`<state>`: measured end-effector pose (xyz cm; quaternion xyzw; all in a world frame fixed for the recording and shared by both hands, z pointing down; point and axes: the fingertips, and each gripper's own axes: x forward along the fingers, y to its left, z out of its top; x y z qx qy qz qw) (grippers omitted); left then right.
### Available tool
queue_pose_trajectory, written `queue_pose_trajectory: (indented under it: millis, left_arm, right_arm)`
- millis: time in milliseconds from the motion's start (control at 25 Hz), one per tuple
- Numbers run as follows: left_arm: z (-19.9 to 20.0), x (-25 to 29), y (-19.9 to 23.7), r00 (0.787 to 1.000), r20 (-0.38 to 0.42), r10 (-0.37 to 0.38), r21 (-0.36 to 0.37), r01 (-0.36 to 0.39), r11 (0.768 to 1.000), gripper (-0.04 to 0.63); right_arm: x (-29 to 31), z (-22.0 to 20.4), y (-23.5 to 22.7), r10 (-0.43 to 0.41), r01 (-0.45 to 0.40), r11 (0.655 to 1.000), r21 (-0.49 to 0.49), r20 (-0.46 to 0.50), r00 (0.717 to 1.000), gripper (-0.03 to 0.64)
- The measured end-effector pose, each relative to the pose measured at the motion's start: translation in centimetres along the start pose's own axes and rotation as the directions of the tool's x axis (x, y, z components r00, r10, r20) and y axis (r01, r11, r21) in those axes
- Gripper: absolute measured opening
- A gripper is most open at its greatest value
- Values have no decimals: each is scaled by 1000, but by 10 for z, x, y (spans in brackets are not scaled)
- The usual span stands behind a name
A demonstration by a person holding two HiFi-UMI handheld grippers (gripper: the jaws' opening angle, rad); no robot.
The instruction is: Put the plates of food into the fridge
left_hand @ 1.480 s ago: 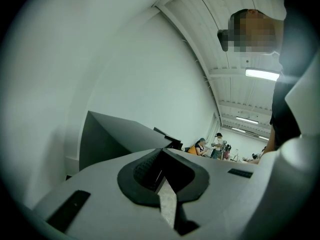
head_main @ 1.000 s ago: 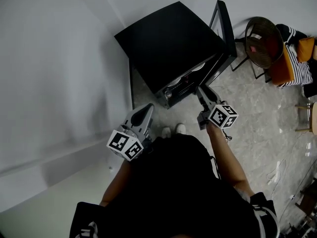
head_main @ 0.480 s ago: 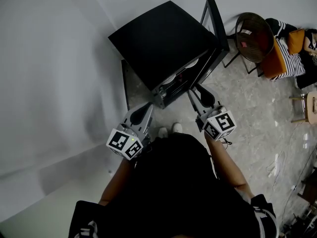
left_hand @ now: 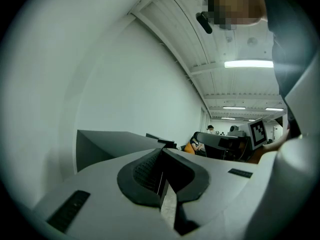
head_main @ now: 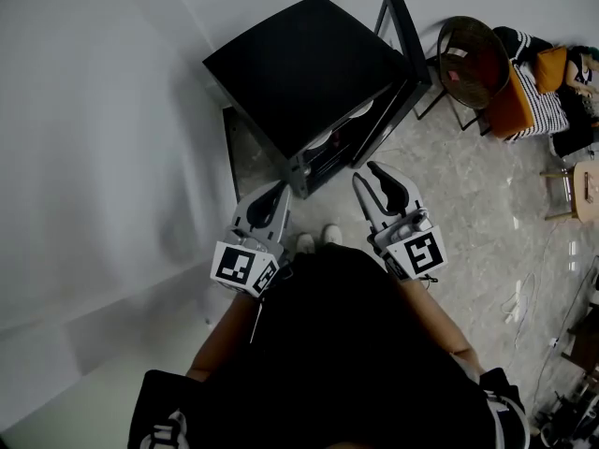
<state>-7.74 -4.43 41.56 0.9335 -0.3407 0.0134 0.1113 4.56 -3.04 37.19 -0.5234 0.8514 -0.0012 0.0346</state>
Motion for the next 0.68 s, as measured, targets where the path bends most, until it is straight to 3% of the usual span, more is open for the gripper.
queue_pose_trajectory:
  millis: [680]
  left_arm:
    - [-11, -23, 13, 999, -16, 29, -3, -29, 1000, 23]
  right_arm:
    - [7, 17, 40, 44, -42, 996, -73, 26, 999, 126]
